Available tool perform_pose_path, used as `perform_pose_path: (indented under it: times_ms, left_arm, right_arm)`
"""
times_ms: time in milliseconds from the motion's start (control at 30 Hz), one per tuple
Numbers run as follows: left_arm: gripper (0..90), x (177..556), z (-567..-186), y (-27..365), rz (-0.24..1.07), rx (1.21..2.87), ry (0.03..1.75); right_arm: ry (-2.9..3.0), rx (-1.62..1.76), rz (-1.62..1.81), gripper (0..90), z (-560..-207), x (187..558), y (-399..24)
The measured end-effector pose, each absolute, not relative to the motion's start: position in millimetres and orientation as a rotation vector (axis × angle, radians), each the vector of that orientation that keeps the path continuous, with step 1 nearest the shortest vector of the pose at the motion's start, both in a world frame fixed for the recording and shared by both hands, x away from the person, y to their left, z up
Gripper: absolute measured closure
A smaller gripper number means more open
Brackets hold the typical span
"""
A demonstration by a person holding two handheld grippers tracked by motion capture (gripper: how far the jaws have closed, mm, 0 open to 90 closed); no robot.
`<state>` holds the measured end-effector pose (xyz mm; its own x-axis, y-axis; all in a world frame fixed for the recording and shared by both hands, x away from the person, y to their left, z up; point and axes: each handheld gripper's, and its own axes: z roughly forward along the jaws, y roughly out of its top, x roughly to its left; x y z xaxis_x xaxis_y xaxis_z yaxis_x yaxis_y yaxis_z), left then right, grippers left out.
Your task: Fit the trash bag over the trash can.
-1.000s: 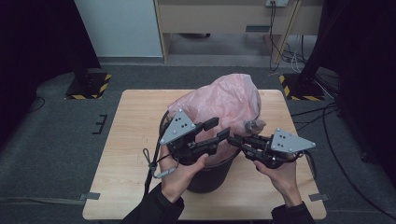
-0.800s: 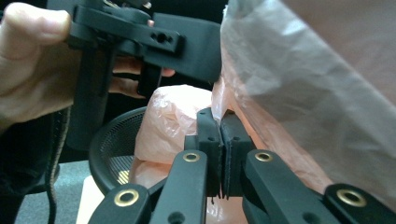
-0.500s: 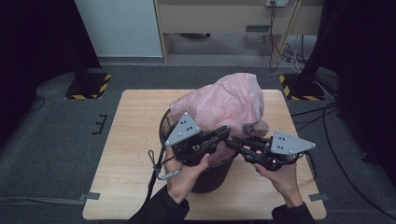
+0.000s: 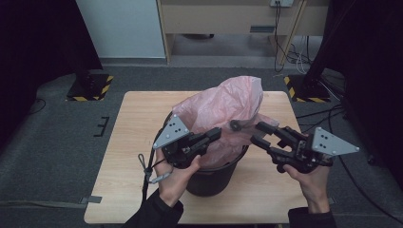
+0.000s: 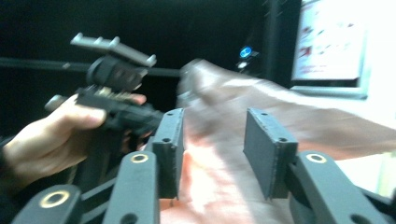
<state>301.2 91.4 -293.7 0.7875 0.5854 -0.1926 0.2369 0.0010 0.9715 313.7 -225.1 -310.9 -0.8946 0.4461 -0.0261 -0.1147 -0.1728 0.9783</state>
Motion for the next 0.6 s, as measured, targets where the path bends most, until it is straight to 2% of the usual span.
perform_pose_path:
  times_ms: [200, 600]
  left_arm:
    - [90.0, 297.5, -293.4, 102.9, 0.298, 1.561, 0.662]
    - [90.0, 295.3, -295.6, 111.5, 0.294, 1.559, 0.665]
  right_arm:
    - [1.722, 0.397, 2.073, 51.2, -311.0, 319.8, -228.8]
    - [1.756, 0.371, 2.086, 55.9, -300.1, 327.4, -230.6]
